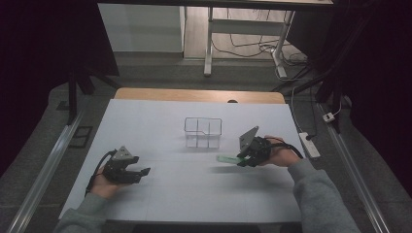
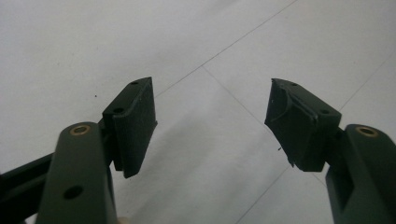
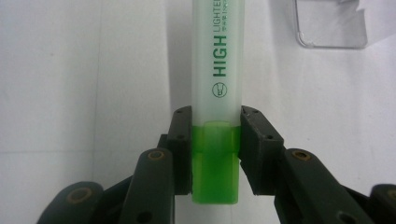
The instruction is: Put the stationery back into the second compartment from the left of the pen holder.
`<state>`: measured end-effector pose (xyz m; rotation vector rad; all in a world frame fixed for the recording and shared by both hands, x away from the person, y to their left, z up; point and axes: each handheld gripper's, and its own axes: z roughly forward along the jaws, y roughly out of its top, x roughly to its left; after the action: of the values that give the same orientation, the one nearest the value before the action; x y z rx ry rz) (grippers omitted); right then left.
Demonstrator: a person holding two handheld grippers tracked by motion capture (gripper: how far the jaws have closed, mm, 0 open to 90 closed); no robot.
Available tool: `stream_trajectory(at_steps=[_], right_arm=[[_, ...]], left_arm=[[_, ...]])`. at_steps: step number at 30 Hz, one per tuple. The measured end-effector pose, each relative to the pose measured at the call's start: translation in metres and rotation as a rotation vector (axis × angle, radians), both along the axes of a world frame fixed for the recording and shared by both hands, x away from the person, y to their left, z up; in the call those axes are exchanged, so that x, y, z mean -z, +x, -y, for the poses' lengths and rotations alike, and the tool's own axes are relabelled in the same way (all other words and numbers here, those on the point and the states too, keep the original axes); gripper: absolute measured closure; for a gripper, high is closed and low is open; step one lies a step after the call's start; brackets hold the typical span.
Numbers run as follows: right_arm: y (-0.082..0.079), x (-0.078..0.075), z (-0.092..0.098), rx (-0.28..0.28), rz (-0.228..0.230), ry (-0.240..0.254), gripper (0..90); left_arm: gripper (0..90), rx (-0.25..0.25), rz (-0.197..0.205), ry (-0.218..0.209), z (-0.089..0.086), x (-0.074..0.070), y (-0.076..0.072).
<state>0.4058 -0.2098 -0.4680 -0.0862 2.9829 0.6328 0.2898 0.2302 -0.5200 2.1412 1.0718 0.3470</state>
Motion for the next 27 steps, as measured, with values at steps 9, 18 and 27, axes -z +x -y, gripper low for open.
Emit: stream_trajectory(at_steps=[9,18,27], right_arm=[[-0.012,-0.001,-0.01,0.08,-0.017,0.044,66.3],[-0.02,-0.002,-0.011,0.172,-0.03,0.069,66.3],[-0.03,0.001,-0.023,0.195,-0.066,0.09,66.2]], left_arm=[[33.1,0.02,0.024,0.002,0.005,-0.004,0.0],[33.1,0.061,0.052,0.029,0.017,-0.01,0.001],[32.5,0.145,0.095,0.051,0.049,-0.027,0.007]])
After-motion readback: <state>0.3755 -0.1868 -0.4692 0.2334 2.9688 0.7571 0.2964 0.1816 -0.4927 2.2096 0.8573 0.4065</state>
